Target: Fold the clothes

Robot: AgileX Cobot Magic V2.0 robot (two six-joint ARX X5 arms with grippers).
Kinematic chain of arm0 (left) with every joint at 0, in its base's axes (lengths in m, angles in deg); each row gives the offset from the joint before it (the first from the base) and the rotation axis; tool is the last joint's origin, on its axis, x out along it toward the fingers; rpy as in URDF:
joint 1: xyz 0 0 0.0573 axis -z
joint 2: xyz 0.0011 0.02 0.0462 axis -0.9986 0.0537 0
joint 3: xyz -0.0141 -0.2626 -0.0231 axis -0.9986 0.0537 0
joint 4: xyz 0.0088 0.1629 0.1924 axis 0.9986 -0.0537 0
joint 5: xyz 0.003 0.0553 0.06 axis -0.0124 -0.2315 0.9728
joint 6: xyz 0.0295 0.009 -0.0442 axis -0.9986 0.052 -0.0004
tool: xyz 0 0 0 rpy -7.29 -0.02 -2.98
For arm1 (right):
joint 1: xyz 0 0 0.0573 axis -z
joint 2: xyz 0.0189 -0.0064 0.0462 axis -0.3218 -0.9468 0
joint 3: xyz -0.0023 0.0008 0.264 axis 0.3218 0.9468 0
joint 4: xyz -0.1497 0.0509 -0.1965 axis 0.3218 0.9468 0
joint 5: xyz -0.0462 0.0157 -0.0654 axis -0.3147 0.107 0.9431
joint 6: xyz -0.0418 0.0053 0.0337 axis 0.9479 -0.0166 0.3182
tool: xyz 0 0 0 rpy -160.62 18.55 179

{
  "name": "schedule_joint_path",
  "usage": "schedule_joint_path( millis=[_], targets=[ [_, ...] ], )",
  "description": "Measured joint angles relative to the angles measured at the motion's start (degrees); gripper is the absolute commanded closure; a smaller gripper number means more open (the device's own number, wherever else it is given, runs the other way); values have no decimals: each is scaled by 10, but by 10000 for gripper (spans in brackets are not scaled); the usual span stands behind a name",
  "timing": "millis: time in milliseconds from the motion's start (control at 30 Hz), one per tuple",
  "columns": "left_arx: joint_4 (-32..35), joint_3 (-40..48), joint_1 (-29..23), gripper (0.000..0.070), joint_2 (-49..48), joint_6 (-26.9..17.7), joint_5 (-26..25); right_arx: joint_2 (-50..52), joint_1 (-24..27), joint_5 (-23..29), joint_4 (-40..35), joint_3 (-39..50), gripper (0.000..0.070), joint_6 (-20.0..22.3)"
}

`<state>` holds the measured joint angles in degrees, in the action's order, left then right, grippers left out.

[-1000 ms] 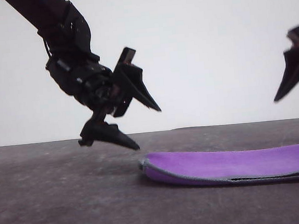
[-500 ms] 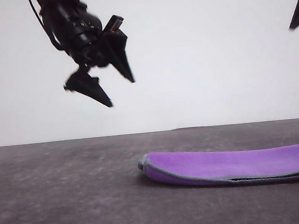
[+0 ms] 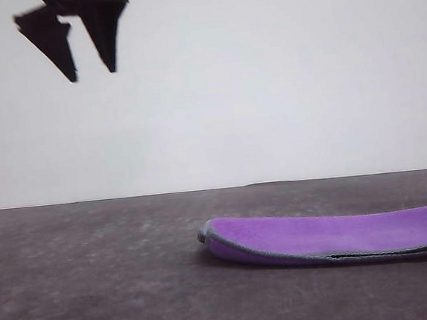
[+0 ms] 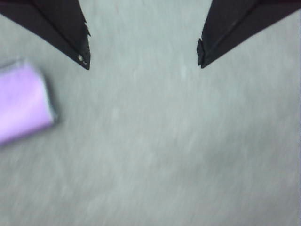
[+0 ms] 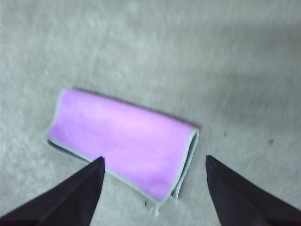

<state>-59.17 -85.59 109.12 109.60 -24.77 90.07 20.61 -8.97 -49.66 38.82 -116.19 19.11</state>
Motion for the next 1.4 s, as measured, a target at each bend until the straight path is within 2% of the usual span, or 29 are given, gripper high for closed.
schedule_joint_path(
  millis=[167,333,467,600,800,967,1267,1333,1400],
  targets=[
    [11,156,-8,261,-69,12,0,-3,0,-2,-44,56,269,-7],
    [113,328,-26,264,-153,18,-11,-3,-3,-21,-99,144,269,-28],
    [159,434,-49,263,-207,20,-68,-6,-4,-48,-147,187,269,-49],
    [195,509,-88,264,-231,19,-135,-36,-4,-51,-168,191,269,-61],
    [205,523,-121,263,-235,9,-152,-111,-4,-67,-183,191,269,-68],
    [207,523,-124,263,-235,7,-153,-168,-4,-108,-192,191,269,-72],
    [213,523,-124,263,-235,7,-154,-202,-13,-118,-207,191,272,-76],
    [213,523,-124,264,-235,7,-154,-205,-19,-126,-214,191,305,-78],
    [213,523,-124,263,-235,7,-154,-207,-24,-132,-218,191,380,-80]
  ],
)
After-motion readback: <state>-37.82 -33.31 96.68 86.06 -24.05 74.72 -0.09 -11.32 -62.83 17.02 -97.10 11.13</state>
